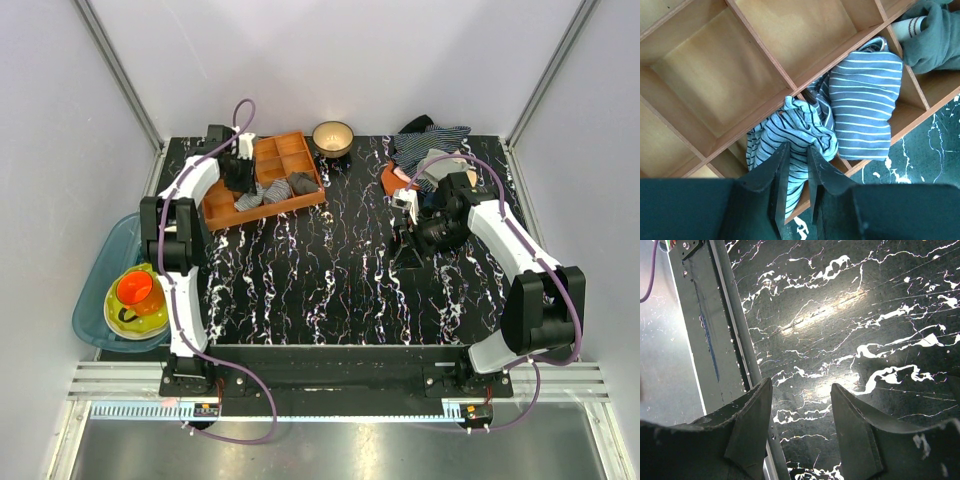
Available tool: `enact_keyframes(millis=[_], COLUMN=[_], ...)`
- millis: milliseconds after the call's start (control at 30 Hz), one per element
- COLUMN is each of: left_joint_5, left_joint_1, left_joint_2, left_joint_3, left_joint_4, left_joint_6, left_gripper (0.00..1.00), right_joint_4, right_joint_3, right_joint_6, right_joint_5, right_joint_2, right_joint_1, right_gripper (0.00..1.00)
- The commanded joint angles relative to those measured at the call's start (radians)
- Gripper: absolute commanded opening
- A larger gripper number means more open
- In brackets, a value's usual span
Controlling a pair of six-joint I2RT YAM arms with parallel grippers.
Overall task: Roll the underwear
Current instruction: Place the underwear in the storage box.
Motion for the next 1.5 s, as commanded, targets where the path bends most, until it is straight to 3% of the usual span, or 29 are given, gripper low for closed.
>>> enact_keyframes(millis=[0, 467, 600, 767, 933, 1133, 1367, 1467], left_joint_5=[-0.095, -0.254, -0.285, -0.287, -0.235, -0.112, -0.021, 0.0], left_joint_1=[-0.012, -0.084, -0.109, -0.114, -0.085, -0.048, -0.023, -0.012], left_joint_2=[0.092, 0.232, 0.244, 0.246, 0.12, 0.0, -0.107, -0.188], left_joint_3=[0.011, 0.256, 0.269, 0.276, 0.221, 0.273, 0.255, 0.172], left_joint_4=[-0.144, -0.365, -0.376, -0.376, -0.268, -0.222, -0.179, -0.123], left_joint_6=[0.064, 0.152, 0.167, 0.166, 0.121, 0.08, 0.048, 0.034], left_gripper=[0.23, 0.33, 0.45, 0.49, 0.52, 0.54, 0.61, 0.68], right_joint_4=[-0.012, -0.018, -0.021, -0.027, -0.028, -0.027, -0.025, -0.021], right_joint_3=[0.022, 0.028, 0.027, 0.028, 0.024, 0.024, 0.024, 0.024], right_joint_6=[-0.021, -0.024, -0.029, -0.033, -0.035, -0.033, -0.033, -0.033], right_joint_5=[-0.016, -0.016, -0.019, -0.025, -0.031, -0.028, -0.022, -0.014], right_joint_2=[0.003, -0.019, -0.027, -0.034, -0.037, -0.03, -0.022, -0.024], right_joint_1=[-0.006, -0.009, -0.013, -0.016, -0.025, -0.024, -0.025, -0.029], right_gripper=[0.59, 0.59, 0.58, 0.59, 0.58, 0.58, 0.58, 0.59])
